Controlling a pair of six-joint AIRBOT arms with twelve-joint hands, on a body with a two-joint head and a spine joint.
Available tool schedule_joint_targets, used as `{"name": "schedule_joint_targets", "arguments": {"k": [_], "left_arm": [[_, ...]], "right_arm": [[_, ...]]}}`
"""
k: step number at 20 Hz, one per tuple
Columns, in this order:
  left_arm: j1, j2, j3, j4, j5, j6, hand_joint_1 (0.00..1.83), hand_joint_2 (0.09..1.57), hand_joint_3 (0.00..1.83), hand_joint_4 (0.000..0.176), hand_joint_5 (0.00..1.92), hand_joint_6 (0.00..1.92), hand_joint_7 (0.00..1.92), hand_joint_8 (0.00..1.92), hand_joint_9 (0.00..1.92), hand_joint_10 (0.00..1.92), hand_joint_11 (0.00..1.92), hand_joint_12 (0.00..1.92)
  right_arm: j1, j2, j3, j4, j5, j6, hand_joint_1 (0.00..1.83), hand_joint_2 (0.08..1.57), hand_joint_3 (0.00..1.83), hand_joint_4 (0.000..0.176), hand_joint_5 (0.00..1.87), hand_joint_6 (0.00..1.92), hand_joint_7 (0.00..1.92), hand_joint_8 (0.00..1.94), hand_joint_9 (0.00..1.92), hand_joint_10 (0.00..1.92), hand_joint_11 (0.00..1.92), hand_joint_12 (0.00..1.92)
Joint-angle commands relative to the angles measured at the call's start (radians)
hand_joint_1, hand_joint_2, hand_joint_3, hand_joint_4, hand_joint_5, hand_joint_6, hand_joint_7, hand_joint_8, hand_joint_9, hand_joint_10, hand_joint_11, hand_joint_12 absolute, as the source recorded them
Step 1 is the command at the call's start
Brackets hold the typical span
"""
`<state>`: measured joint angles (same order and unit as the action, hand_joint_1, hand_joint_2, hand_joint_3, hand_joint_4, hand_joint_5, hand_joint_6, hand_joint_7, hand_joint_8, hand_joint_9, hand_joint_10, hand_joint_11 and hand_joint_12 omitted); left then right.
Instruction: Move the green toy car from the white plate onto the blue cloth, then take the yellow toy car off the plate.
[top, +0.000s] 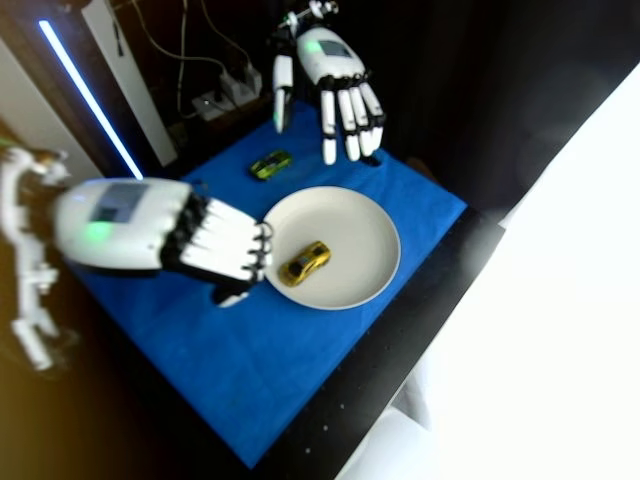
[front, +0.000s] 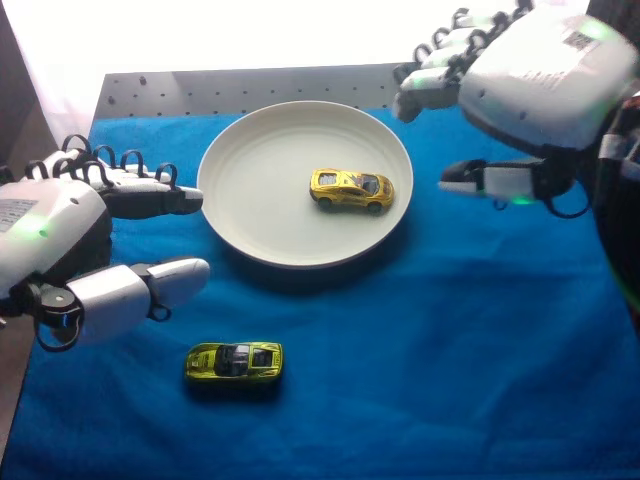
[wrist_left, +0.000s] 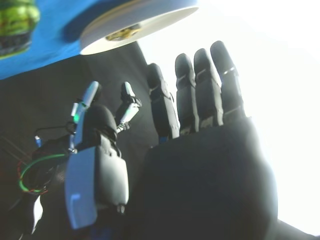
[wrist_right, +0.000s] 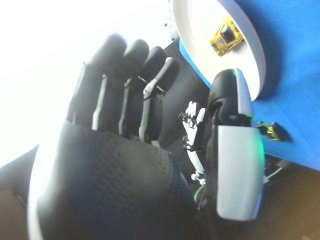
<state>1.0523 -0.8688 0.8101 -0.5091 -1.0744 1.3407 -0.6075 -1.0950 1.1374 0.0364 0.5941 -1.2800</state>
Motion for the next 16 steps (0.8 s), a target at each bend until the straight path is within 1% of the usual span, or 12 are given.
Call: {"name": "schedule_joint_targets", "arguments": {"k": [1, 3, 5, 6, 7, 9, 10, 11, 12, 13, 14, 16], "left_arm": [[-0.007, -0.005, 0.004, 0.025, -0.132, -0.001, 0.36, 1.19, 0.0, 0.118, 0.62, 0.02, 0.47, 0.02, 0.36, 0.07, 0.0, 1.06], [-0.007, -0.007, 0.007, 0.023, -0.133, -0.001, 0.36, 1.2, 0.0, 0.118, 0.62, 0.02, 0.46, 0.02, 0.34, 0.06, 0.0, 1.04], [-0.007, -0.007, 0.008, 0.023, -0.133, -0.001, 0.36, 1.2, 0.0, 0.119, 0.62, 0.02, 0.46, 0.01, 0.34, 0.06, 0.0, 1.03], [-0.008, -0.007, 0.008, 0.023, -0.133, -0.001, 0.4, 1.21, 0.0, 0.108, 0.63, 0.01, 0.48, 0.02, 0.36, 0.07, 0.0, 1.05], [-0.008, -0.007, 0.008, 0.024, -0.132, -0.001, 0.4, 1.21, 0.0, 0.108, 0.63, 0.01, 0.48, 0.02, 0.36, 0.07, 0.0, 1.05], [-0.008, -0.009, 0.009, 0.023, -0.129, -0.001, 0.44, 1.21, 0.0, 0.119, 0.64, 0.01, 0.48, 0.01, 0.35, 0.08, 0.0, 1.01], [-0.008, -0.01, 0.009, 0.023, -0.128, -0.001, 0.45, 1.21, 0.0, 0.109, 0.65, 0.01, 0.49, 0.02, 0.36, 0.08, 0.0, 1.03], [-0.008, -0.011, 0.009, 0.023, -0.13, -0.001, 0.47, 1.22, 0.0, 0.116, 0.65, 0.01, 0.49, 0.02, 0.36, 0.09, 0.0, 1.05], [-0.008, -0.011, 0.009, 0.023, -0.13, -0.001, 0.47, 1.22, 0.0, 0.116, 0.65, 0.01, 0.49, 0.02, 0.36, 0.09, 0.0, 1.05], [-0.008, -0.011, 0.009, 0.023, -0.128, -0.001, 0.48, 1.21, 0.0, 0.122, 0.66, 0.01, 0.51, 0.02, 0.38, 0.12, 0.0, 1.14], [-0.008, -0.014, 0.01, 0.023, -0.127, -0.001, 0.48, 1.22, 0.0, 0.121, 0.66, 0.01, 0.52, 0.02, 0.38, 0.14, 0.0, 1.18], [-0.008, -0.015, 0.011, 0.022, -0.127, -0.002, 0.49, 1.22, 0.0, 0.118, 0.66, 0.0, 0.52, 0.02, 0.28, 0.36, 0.0, 1.17]], "right_arm": [[0.021, -0.002, 0.007, 0.001, 0.125, -0.002, 0.94, 1.0, 0.0, 0.0, 0.59, 0.59, 0.6, 0.68, 0.54, 1.18, 0.44, 1.75], [0.028, -0.031, 0.033, 0.001, 0.125, 0.027, 0.91, 1.01, 0.0, 0.0, 0.59, 0.59, 0.58, 0.7, 0.54, 1.18, 0.45, 1.74], [0.028, -0.065, 0.081, 0.001, 0.124, 0.121, 0.9, 1.01, 0.0, 0.0, 0.6, 0.56, 0.58, 0.69, 0.51, 1.17, 0.41, 1.75], [0.028, -0.076, 0.105, 0.003, 0.122, 0.154, 0.93, 1.02, 0.0, 0.0, 0.64, 0.49, 0.62, 0.73, 0.52, 1.25, 0.4, 1.79], [0.028, -0.085, 0.113, 0.007, 0.115, 0.154, 0.93, 1.02, 0.0, 0.0, 0.64, 0.49, 0.62, 0.73, 0.52, 1.25, 0.4, 1.79], [0.035, -0.111, 0.132, 0.007, 0.096, 0.154, 0.94, 1.0, 0.0, 0.0, 0.75, 0.25, 0.68, 1.26, 0.68, 1.66, 0.71, 1.92], [0.044, -0.125, 0.144, 0.007, 0.083, 0.154, 0.94, 1.01, 0.0, 0.0, 0.79, 0.15, 0.65, 1.34, 0.65, 1.71, 0.71, 1.92], [0.055, -0.139, 0.157, 0.007, 0.067, 0.154, 0.94, 1.02, 0.0, 0.0, 0.79, 0.09, 0.6, 1.17, 0.57, 1.58, 0.58, 1.92], [0.061, -0.152, 0.169, 0.008, 0.054, 0.154, 0.94, 1.02, 0.0, 0.0, 0.79, 0.09, 0.6, 1.17, 0.57, 1.58, 0.58, 1.92], [0.063, -0.17, 0.185, 0.015, 0.043, 0.153, 0.9, 1.03, 0.0, 0.0, 0.78, 0.03, 0.63, 0.75, 0.51, 1.27, 0.4, 1.87], [0.064, -0.181, 0.197, 0.026, 0.033, 0.153, 0.91, 1.04, 0.0, 0.0, 0.78, 0.02, 0.63, 1.0, 0.56, 1.49, 0.52, 1.91], [0.069, -0.204, 0.216, 0.035, 0.016, 0.153, 0.9, 1.04, 0.0, 0.0, 0.78, 0.01, 0.6, 0.8, 0.49, 1.3, 0.4, 1.86]]}}
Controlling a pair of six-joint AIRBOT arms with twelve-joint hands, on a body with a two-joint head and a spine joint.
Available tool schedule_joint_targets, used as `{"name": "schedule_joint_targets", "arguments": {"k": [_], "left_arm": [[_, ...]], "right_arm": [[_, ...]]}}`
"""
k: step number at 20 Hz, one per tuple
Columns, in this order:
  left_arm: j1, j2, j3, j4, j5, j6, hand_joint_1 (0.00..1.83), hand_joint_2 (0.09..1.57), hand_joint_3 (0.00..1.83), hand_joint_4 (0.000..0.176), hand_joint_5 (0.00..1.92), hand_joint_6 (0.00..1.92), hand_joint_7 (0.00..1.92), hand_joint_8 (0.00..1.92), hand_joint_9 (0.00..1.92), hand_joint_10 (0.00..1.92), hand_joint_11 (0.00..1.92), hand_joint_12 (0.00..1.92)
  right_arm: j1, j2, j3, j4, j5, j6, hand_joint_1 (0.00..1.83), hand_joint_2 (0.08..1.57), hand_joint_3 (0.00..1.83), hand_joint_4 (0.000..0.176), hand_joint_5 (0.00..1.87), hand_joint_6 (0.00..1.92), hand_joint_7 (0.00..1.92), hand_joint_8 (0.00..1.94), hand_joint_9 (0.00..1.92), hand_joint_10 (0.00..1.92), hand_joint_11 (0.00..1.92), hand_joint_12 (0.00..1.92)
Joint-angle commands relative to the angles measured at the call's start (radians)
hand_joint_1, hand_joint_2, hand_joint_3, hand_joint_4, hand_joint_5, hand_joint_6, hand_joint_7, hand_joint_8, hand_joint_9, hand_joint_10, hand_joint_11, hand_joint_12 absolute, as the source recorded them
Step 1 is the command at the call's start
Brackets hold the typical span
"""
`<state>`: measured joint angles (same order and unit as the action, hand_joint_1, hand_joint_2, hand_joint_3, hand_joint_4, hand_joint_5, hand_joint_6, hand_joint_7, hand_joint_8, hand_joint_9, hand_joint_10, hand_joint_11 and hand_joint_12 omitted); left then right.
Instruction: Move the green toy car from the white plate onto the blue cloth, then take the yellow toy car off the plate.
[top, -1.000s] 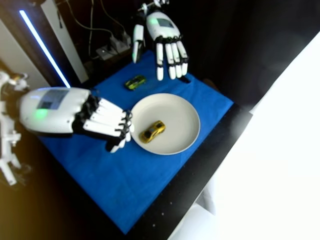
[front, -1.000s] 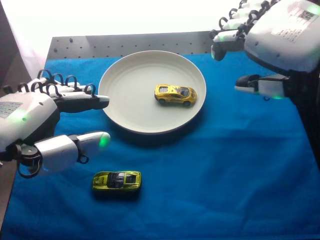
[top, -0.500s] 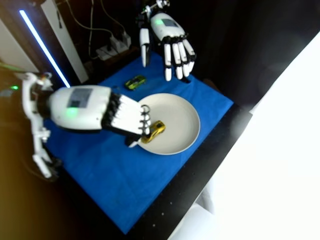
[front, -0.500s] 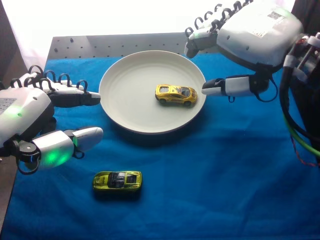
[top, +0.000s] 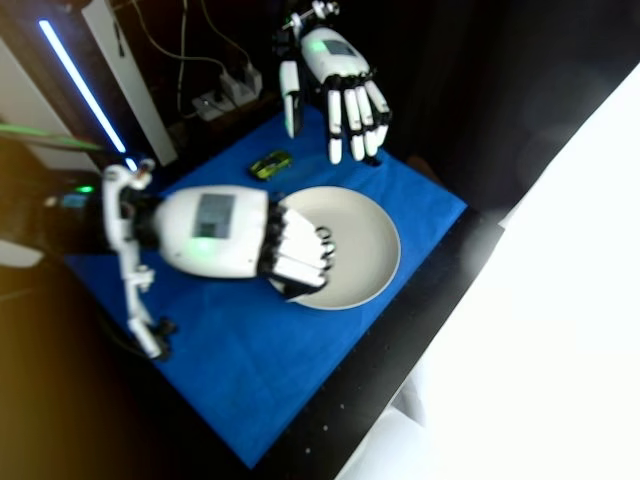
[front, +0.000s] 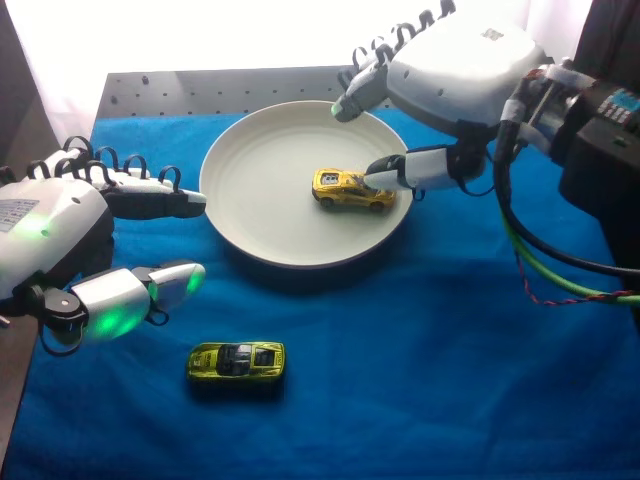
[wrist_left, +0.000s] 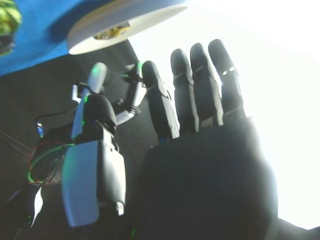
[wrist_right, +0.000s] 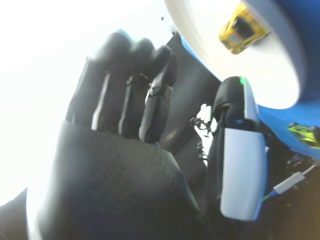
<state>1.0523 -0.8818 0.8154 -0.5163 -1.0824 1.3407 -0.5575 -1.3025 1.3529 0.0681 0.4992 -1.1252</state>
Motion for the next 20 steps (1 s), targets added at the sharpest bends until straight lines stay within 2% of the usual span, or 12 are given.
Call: {"name": "schedule_joint_targets", "arguments": {"k": [1, 3, 4, 6, 7, 9, 10, 11, 14, 16, 18, 20], "left_arm": [[-0.008, -0.002, 0.005, 0.029, -0.12, -0.002, 0.48, 1.21, 0.0, 0.142, 0.66, 0.0, 0.51, 0.01, 0.25, 0.39, 0.0, 1.13], [-0.008, -0.002, 0.005, 0.029, -0.12, -0.002, 0.5, 1.21, 0.0, 0.13, 0.67, 0.0, 0.52, 0.02, 0.22, 0.49, 0.0, 1.15], [-0.008, -0.003, 0.004, 0.029, -0.121, -0.002, 0.52, 1.21, 0.0, 0.114, 0.68, 0.01, 0.52, 0.02, 0.21, 0.51, 0.0, 1.14], [-0.008, -0.004, 0.004, 0.028, -0.121, -0.002, 0.54, 1.22, 0.0, 0.097, 0.68, 0.0, 0.53, 0.02, 0.18, 0.64, 0.0, 1.22], [-0.008, -0.004, 0.004, 0.028, -0.122, -0.002, 0.54, 1.22, 0.0, 0.097, 0.68, 0.0, 0.53, 0.02, 0.18, 0.64, 0.0, 1.22], [-0.008, -0.005, 0.005, 0.028, -0.124, -0.002, 0.57, 1.21, 0.0, 0.078, 0.69, 0.01, 0.53, 0.02, 0.17, 0.66, 0.0, 1.2], [-0.008, -0.005, 0.005, 0.028, -0.125, -0.002, 0.57, 1.22, 0.0, 0.077, 0.69, 0.01, 0.54, 0.02, 0.17, 0.7, 0.0, 1.23], [-0.008, -0.005, 0.005, 0.028, -0.125, -0.002, 0.55, 1.21, 0.0, 0.113, 0.69, 0.0, 0.52, 0.01, 0.15, 0.65, 0.0, 1.16], [-0.009, -0.005, 0.003, 0.028, -0.129, -0.002, 0.57, 1.21, 0.0, 0.103, 0.7, 0.01, 0.53, 0.01, 0.16, 0.66, 0.0, 1.21], [-0.009, -0.005, 0.003, 0.028, -0.131, -0.002, 0.59, 1.22, 0.0, 0.093, 0.7, 0.01, 0.53, 0.02, 0.16, 0.68, 0.0, 1.24], [-0.009, -0.005, 0.002, 0.028, -0.132, -0.002, 0.58, 1.22, 0.0, 0.105, 0.7, 0.0, 0.52, 0.01, 0.16, 0.66, 0.0, 1.18], [-0.009, -0.005, 0.001, 0.028, -0.136, -0.002, 0.6, 1.22, 0.0, 0.085, 0.7, 0.01, 0.53, 0.02, 0.17, 0.65, 0.0, 1.13]], "right_arm": [[0.02, -0.004, 0.005, 0.003, 0.105, -0.001, 0.91, 1.03, 0.0, 0.0, 0.82, 0.02, 0.61, 0.84, 0.48, 1.33, 0.38, 1.88], [0.021, -0.016, 0.009, 0.003, 0.098, -0.002, 0.91, 1.02, 0.0, 0.0, 0.85, 0.03, 0.62, 0.83, 0.49, 1.27, 0.36, 1.84], [0.021, -0.02, 0.01, 0.001, 0.095, -0.002, 0.92, 1.01, 0.0, 0.0, 0.87, 0.02, 0.66, 1.0, 0.58, 1.47, 0.51, 1.92], [0.021, -0.026, 0.015, 0.0, 0.089, -0.003, 0.94, 1.02, 0.0, 0.0, 0.87, 0.01, 0.68, 0.75, 0.56, 1.25, 0.41, 1.85], [0.021, -0.032, 0.022, 0.0, 0.082, -0.003, 0.94, 1.02, 0.0, 0.0, 0.87, 0.01, 0.68, 0.75, 0.56, 1.25, 0.41, 1.85], [0.021, -0.047, 0.035, 0.0, 0.067, -0.003, 0.91, 1.02, 0.0, 0.0, 0.88, 0.01, 0.72, 0.6, 0.57, 1.14, 0.38, 1.79], [0.021, -0.053, 0.04, 0.0, 0.062, -0.003, 0.9, 1.02, 0.0, 0.0, 0.88, 0.01, 0.73, 0.54, 0.56, 1.1, 0.37, 1.77], [0.021, -0.057, 0.043, 0.0, 0.061, -0.003, 0.88, 1.03, 0.0, 0.0, 0.87, 0.0, 0.74, 0.62, 0.59, 1.22, 0.43, 1.85], [0.021, -0.068, 0.054, 0.0, 0.051, -0.003, 0.87, 1.03, 0.0, 0.0, 0.85, 0.0, 0.78, 0.4, 0.6, 1.08, 0.39, 1.81], [0.021, -0.072, 0.059, 0.0, 0.046, -0.003, 0.87, 1.03, 0.0, 0.0, 0.85, 0.0, 0.81, 0.4, 0.59, 1.18, 0.4, 1.87], [0.021, -0.079, 0.067, 0.0, 0.039, -0.003, 0.87, 1.02, 0.0, 0.0, 0.83, 0.0, 0.8, 0.42, 0.58, 1.23, 0.41, 1.9], [0.021, -0.082, 0.071, 0.0, 0.032, -0.003, 0.88, 1.03, 0.0, 0.0, 0.79, 0.01, 0.8, 0.18, 0.6, 0.76, 0.3, 1.66]]}}
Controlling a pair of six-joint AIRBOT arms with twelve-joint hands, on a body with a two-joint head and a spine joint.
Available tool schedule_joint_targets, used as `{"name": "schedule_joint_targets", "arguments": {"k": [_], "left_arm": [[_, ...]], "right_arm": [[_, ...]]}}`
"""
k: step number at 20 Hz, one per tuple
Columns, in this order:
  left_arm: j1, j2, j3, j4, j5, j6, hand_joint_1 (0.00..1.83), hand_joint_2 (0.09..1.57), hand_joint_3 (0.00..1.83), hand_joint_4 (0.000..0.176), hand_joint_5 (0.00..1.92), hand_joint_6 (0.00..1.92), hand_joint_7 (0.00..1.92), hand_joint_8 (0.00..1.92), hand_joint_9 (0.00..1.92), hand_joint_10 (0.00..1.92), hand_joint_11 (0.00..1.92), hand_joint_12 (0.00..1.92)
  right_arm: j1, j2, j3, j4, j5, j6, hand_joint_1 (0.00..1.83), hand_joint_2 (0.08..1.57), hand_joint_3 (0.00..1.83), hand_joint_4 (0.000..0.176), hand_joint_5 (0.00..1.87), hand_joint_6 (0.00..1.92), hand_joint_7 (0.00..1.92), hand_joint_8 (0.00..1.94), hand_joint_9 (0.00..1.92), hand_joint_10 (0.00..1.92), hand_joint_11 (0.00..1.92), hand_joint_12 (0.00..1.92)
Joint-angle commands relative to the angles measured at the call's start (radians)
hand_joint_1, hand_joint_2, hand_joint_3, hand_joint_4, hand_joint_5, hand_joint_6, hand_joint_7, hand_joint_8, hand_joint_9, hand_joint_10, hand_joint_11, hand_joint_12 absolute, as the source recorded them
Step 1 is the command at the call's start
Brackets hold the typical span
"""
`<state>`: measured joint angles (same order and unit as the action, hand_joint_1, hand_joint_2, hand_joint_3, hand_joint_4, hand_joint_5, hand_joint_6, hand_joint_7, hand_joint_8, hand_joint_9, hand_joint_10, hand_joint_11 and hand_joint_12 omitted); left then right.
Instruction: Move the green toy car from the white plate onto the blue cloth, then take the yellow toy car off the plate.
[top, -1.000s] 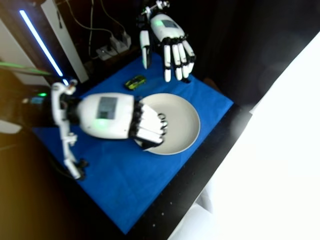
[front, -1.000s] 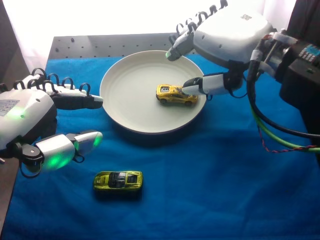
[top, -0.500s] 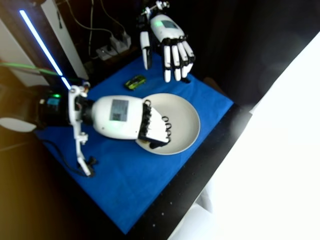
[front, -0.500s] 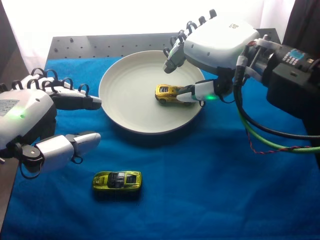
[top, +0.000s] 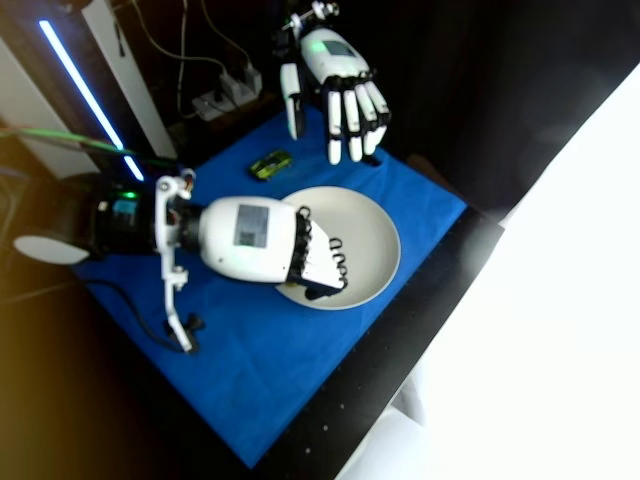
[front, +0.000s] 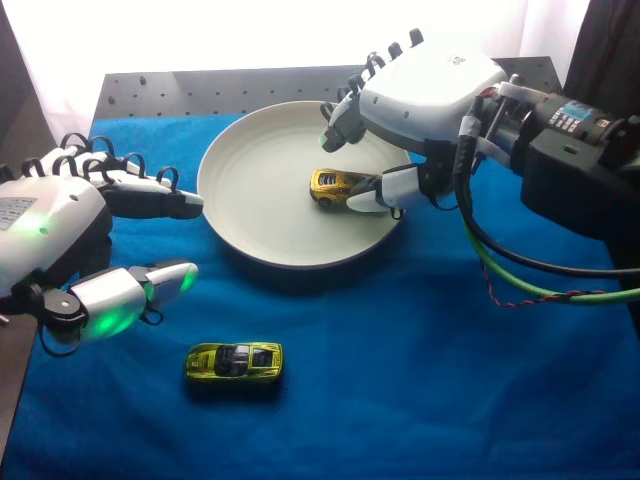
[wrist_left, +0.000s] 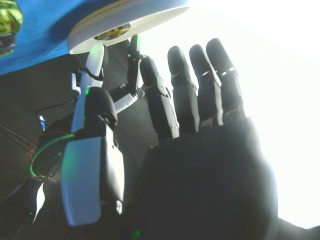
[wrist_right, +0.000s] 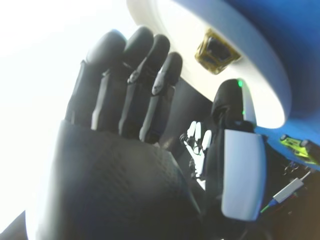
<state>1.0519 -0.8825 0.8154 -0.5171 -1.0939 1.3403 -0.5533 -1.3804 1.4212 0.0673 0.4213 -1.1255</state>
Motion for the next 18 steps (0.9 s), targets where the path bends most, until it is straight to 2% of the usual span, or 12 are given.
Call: {"name": "schedule_joint_targets", "arguments": {"k": [1, 2, 4, 5, 7, 9, 12, 14, 15, 16, 17, 18], "left_arm": [[-0.009, -0.004, 0.001, 0.029, -0.126, -0.002, 0.59, 1.22, 0.0, 0.087, 0.71, 0.01, 0.55, 0.02, 0.18, 0.64, 0.0, 1.14], [-0.009, -0.003, 0.001, 0.029, -0.127, -0.002, 0.59, 1.23, 0.0, 0.079, 0.71, 0.01, 0.56, 0.03, 0.19, 0.64, 0.0, 1.12], [-0.009, -0.003, 0.0, 0.029, -0.129, -0.002, 0.57, 1.23, 0.0, 0.101, 0.71, 0.01, 0.55, 0.03, 0.21, 0.53, 0.0, 0.96], [-0.009, -0.004, 0.0, 0.029, -0.128, -0.003, 0.58, 1.23, 0.0, 0.098, 0.72, 0.01, 0.57, 0.03, 0.24, 0.48, 0.0, 0.94], [-0.009, -0.004, -0.001, 0.029, -0.128, -0.003, 0.61, 1.23, 0.0, 0.095, 0.73, 0.01, 0.58, 0.04, 0.26, 0.47, 0.0, 1.06], [-0.009, -0.004, -0.001, 0.029, -0.128, -0.003, 0.61, 1.23, 0.0, 0.104, 0.72, 0.01, 0.57, 0.03, 0.24, 0.44, 0.0, 0.84], [-0.009, -0.004, -0.001, 0.029, -0.128, -0.003, 0.61, 1.24, 0.0, 0.101, 0.71, 0.0, 0.56, 0.03, 0.25, 0.38, 0.0, 0.66], [-0.009, -0.004, -0.001, 0.029, -0.129, -0.004, 0.61, 1.24, 0.0, 0.094, 0.71, 0.0, 0.56, 0.03, 0.27, 0.37, 0.0, 0.83], [-0.009, -0.004, -0.001, 0.029, -0.129, -0.004, 0.61, 1.24, 0.0, 0.106, 0.7, 0.01, 0.56, 0.03, 0.27, 0.39, 0.0, 0.96], [-0.009, -0.004, -0.001, 0.029, -0.129, -0.005, 0.6, 1.24, 0.0, 0.113, 0.69, 0.01, 0.55, 0.02, 0.26, 0.39, 0.0, 0.92], [-0.009, -0.004, -0.001, 0.029, -0.129, -0.006, 0.61, 1.24, 0.0, 0.108, 0.69, 0.01, 0.55, 0.03, 0.26, 0.38, 0.0, 0.73], [-0.009, -0.004, -0.001, 0.029, -0.129, -0.006, 0.62, 1.24, 0.0, 0.097, 0.7, 0.01, 0.56, 0.03, 0.28, 0.38, 0.0, 0.77]], "right_arm": [[0.016, -0.004, 0.004, 0.001, 0.108, -0.003, 0.87, 1.04, 0.0, 0.0, 0.78, 0.0, 0.81, 0.1, 0.63, 0.64, 0.28, 1.6], [0.016, -0.005, 0.006, 0.001, 0.104, -0.003, 0.87, 1.04, 0.0, 0.0, 0.76, 0.0, 0.82, 0.09, 0.63, 0.62, 0.28, 1.59], [0.016, -0.007, 0.01, 0.001, 0.1, -0.003, 0.88, 1.05, 0.0, 0.0, 0.74, 0.0, 0.82, 0.03, 0.64, 0.52, 0.23, 1.55], [0.016, -0.008, 0.013, 0.002, 0.097, -0.003, 0.89, 1.04, 0.0, 0.0, 0.81, 0.02, 0.78, 0.01, 0.61, 0.4, 0.16, 1.53], [0.016, -0.01, 0.016, 0.002, 0.094, -0.003, 0.89, 1.04, 0.0, 0.0, 0.9, 0.08, 0.73, 0.0, 0.61, 0.21, 0.08, 1.5], [0.016, -0.01, 0.018, 0.002, 0.092, -0.003, 0.88, 1.05, 0.0, 0.0, 0.85, 0.06, 0.73, 0.0, 0.64, 0.18, 0.11, 1.5], [0.016, -0.01, 0.018, 0.002, 0.089, -0.003, 0.87, 1.04, 0.0, 0.0, 0.89, 0.08, 0.76, 0.01, 0.67, 0.14, 0.1, 1.5], [0.016, -0.012, 0.018, 0.002, 0.087, -0.003, 0.87, 1.04, 0.0, 0.0, 0.81, 0.04, 0.79, 0.02, 0.75, 0.17, 0.21, 1.55], [0.016, -0.013, 0.018, 0.002, 0.086, -0.003, 0.87, 1.04, 0.0, 0.0, 0.79, 0.03, 0.81, 0.03, 0.78, 0.19, 0.24, 1.56], [0.016, -0.013, 0.018, 0.002, 0.086, -0.003, 0.86, 1.04, 0.0, 0.0, 0.79, 0.03, 0.78, 0.01, 0.72, 0.16, 0.19, 1.54], [0.016, -0.014, 0.018, 0.002, 0.085, -0.003, 0.86, 1.03, 0.0, 0.0, 0.75, 0.01, 0.77, 0.01, 0.72, 0.15, 0.19, 1.51], [0.016, -0.016, 0.018, 0.002, 0.084, -0.003, 0.86, 1.03, 0.0, 0.0, 0.79, 0.03, 0.76, 0.0, 0.7, 0.15, 0.18, 1.51]]}}
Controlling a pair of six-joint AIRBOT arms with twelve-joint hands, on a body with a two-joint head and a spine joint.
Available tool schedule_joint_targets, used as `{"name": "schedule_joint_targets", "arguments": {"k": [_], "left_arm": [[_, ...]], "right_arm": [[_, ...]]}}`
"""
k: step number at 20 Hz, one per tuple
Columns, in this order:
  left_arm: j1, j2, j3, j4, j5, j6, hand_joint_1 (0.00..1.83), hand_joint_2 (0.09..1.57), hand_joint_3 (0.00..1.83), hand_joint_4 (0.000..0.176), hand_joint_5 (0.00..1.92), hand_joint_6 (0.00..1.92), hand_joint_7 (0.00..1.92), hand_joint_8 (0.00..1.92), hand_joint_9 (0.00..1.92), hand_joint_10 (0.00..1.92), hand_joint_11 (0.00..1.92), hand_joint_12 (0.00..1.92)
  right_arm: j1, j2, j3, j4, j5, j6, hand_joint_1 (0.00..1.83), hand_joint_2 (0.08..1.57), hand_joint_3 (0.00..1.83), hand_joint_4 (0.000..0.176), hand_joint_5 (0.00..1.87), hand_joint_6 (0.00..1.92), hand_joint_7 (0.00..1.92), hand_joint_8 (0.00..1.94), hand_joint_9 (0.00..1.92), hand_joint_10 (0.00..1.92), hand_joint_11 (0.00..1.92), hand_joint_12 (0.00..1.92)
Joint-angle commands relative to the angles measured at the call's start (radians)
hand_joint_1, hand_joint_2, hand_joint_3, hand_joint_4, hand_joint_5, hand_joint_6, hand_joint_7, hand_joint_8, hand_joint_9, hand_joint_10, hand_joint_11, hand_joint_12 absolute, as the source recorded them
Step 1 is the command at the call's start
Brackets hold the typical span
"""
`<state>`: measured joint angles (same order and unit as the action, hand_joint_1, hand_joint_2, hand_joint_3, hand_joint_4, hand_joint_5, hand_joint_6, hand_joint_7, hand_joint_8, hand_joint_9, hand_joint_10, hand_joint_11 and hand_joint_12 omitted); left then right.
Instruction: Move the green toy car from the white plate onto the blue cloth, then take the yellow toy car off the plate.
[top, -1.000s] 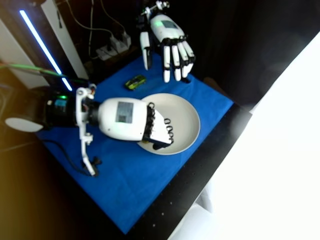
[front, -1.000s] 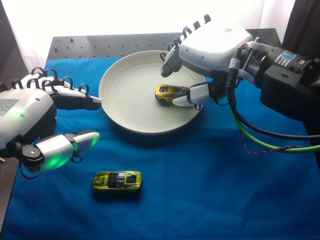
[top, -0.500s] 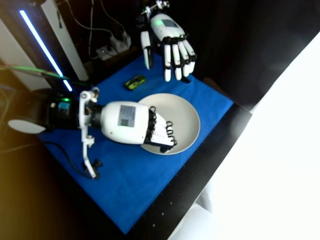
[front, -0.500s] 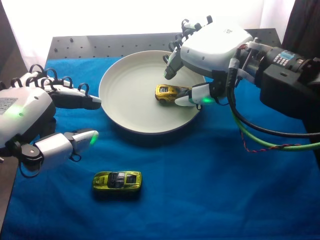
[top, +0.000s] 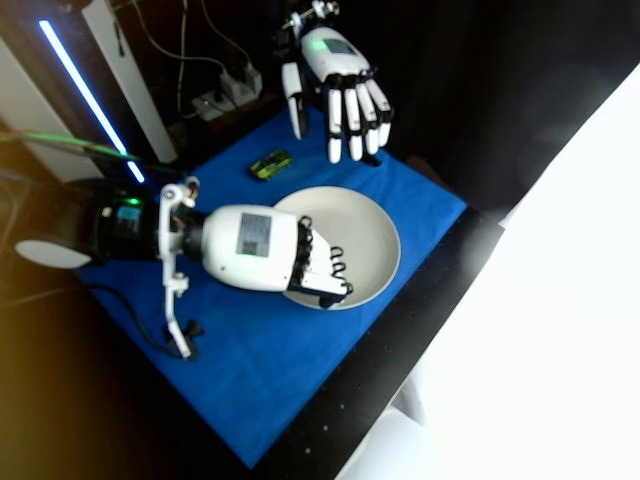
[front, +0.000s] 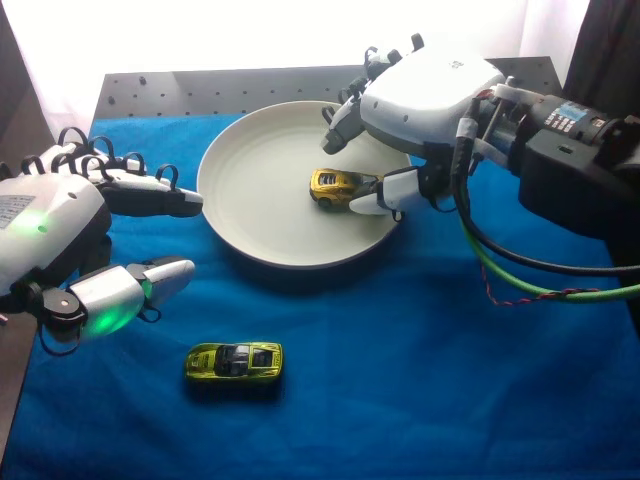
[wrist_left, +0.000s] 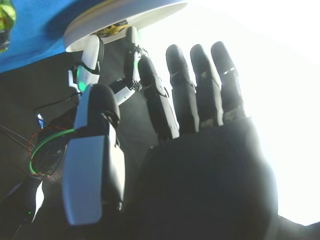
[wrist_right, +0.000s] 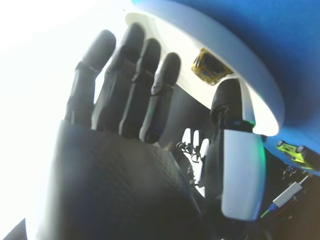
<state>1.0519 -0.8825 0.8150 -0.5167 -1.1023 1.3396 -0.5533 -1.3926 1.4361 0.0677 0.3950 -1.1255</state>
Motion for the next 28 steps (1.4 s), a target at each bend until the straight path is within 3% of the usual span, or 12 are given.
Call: {"name": "schedule_joint_targets", "arguments": {"k": [1, 5, 15, 19, 20, 21, 22, 23, 24, 26, 27, 28], "left_arm": [[-0.009, -0.004, 0.0, 0.029, -0.121, -0.006, 0.63, 1.24, 0.0, 0.099, 0.7, 0.01, 0.57, 0.03, 0.29, 0.38, 0.0, 0.82], [-0.008, -0.004, 0.0, 0.029, -0.122, -0.008, 0.65, 1.24, 0.0, 0.095, 0.72, 0.01, 0.56, 0.03, 0.27, 0.43, 0.0, 0.91], [-0.008, -0.004, -0.001, 0.029, -0.128, -0.013, 0.65, 1.24, 0.0, 0.102, 0.73, 0.01, 0.55, 0.04, 0.23, 0.55, 0.0, 1.09], [-0.008, -0.004, -0.001, 0.029, -0.13, -0.016, 0.64, 1.24, 0.0, 0.103, 0.74, 0.01, 0.55, 0.04, 0.21, 0.57, 0.0, 0.96], [-0.008, -0.004, -0.001, 0.029, -0.131, -0.018, 0.77, 1.29, 0.0, 0.161, 0.64, 1.21, 0.55, 0.05, 0.2, 0.6, 0.0, 1.02], [-0.008, -0.004, -0.001, 0.029, -0.131, -0.018, 0.68, 1.25, 0.0, 0.111, 0.5, 0.8, 0.55, 0.05, 0.18, 0.63, 0.0, 1.1], [-0.008, -0.004, -0.001, 0.03, -0.131, -0.021, 0.64, 1.24, 0.0, 0.111, 0.54, 0.52, 0.55, 0.05, 0.17, 0.63, 0.0, 1.07], [-0.008, -0.004, -0.001, 0.03, -0.132, -0.022, 0.76, 1.29, 0.02, 0.163, 0.58, 1.33, 0.56, 0.05, 0.18, 0.64, 0.0, 1.15], [-0.008, -0.004, -0.001, 0.03, -0.133, -0.023, 0.76, 1.34, 0.0, 0.175, 0.55, 1.59, 0.54, 0.05, 0.15, 0.62, 0.0, 0.99], [-0.008, -0.004, -0.001, 0.03, -0.134, -0.024, 0.76, 1.34, 0.0, 0.176, 0.55, 1.6, 0.54, 0.05, 0.16, 0.58, 0.0, 0.9], [-0.008, -0.004, -0.001, 0.03, -0.134, -0.024, 0.78, 1.33, 0.0, 0.176, 0.57, 1.58, 0.56, 0.06, 0.18, 0.57, 0.0, 1.06], [-0.008, -0.004, -0.001, 0.03, -0.134, -0.024, 0.78, 1.33, 0.0, 0.176, 0.57, 1.58, 0.56, 0.06, 0.18, 0.57, 0.0, 1.06]], "right_arm": [[0.016, -0.004, 0.003, 0.002, 0.11, -0.003, 0.87, 1.03, 0.0, 0.0, 0.89, 0.07, 0.64, 0.0, 0.6, 0.1, 0.06, 1.47], [0.016, -0.013, 0.006, 0.001, 0.103, -0.003, 0.89, 1.04, 0.0, 0.0, 0.86, 0.02, 0.91, 0.05, 0.86, 0.26, 0.35, 1.53], [0.016, -0.026, 0.022, 0.0, 0.086, -0.013, 0.88, 1.06, 0.0, 0.0, 0.78, 0.0, 0.89, 0.0, 0.67, 0.62, 0.31, 1.6], [0.015, -0.033, 0.029, 0.001, 0.081, -0.013, 0.91, 1.04, 0.0, 0.0, 0.83, 0.01, 0.93, 0.01, 0.67, 0.67, 0.32, 1.58], [0.015, -0.034, 0.03, 0.001, 0.081, -0.013, 0.91, 1.04, 0.0, 0.0, 0.81, 0.01, 0.92, 0.01, 0.67, 0.66, 0.32, 1.56], [0.015, -0.034, 0.031, 0.001, 0.08, -0.013, 0.93, 1.04, 0.0, 0.0, 0.82, 0.01, 0.93, 0.01, 0.68, 0.64, 0.33, 1.54], [0.015, -0.035, 0.031, 0.0, 0.079, -0.013, 0.95, 1.04, 0.0, 0.0, 0.83, 0.01, 0.93, 0.01, 0.68, 0.63, 0.33, 1.53], [0.015, -0.035, 0.031, 0.0, 0.079, -0.013, 0.98, 1.04, 0.0, 0.0, 0.87, 0.03, 0.96, 0.02, 0.69, 0.63, 0.32, 1.53], [0.015, -0.036, 0.032, 0.0, 0.078, -0.013, 1.01, 1.04, 0.0, 0.0, 0.92, 0.04, 1.0, 0.03, 0.74, 0.63, 0.37, 1.53], [0.015, -0.038, 0.032, 0.0, 0.077, -0.014, 1.06, 1.06, 0.0, 0.0, 0.96, 0.05, 1.03, 0.04, 0.79, 0.66, 0.45, 1.51], [0.015, -0.039, 0.032, 0.0, 0.076, -0.015, 1.15, 1.12, 0.0, 0.0, 0.97, 0.95, 1.1, 0.05, 0.86, 0.68, 0.55, 1.48], [0.015, -0.039, 0.033, 0.0, 0.076, -0.016, 1.15, 1.12, 0.0, 0.0, 0.97, 0.95, 1.1, 0.05, 0.86, 0.68, 0.55, 1.48]]}}
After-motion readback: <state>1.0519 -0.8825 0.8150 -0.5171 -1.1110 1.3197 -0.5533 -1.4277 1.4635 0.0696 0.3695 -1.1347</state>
